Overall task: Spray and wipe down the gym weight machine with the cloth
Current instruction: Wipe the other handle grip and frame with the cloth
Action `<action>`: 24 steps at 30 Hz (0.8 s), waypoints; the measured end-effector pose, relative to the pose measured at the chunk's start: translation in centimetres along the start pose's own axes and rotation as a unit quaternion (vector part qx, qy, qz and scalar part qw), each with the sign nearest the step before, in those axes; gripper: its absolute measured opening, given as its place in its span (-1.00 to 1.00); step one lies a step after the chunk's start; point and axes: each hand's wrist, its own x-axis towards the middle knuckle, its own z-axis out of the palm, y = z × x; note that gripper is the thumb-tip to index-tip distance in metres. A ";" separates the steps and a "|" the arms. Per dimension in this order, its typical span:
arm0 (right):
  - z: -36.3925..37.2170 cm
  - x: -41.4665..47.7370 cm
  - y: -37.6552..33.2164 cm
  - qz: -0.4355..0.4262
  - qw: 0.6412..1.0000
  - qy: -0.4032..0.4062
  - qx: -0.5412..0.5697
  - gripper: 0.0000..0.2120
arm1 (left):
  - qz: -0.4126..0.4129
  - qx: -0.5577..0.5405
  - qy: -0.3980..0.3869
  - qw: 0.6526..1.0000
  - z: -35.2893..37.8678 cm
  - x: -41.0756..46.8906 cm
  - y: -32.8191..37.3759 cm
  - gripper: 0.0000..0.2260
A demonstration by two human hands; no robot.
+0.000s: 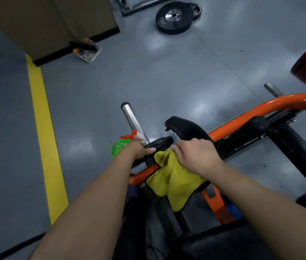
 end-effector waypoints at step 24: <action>2.4 -5.3 -2.5 0.118 0.868 0.380 0.296 -0.71 | 0.011 -0.108 0.007 0.994 0.0 1.1 -1.4 -0.27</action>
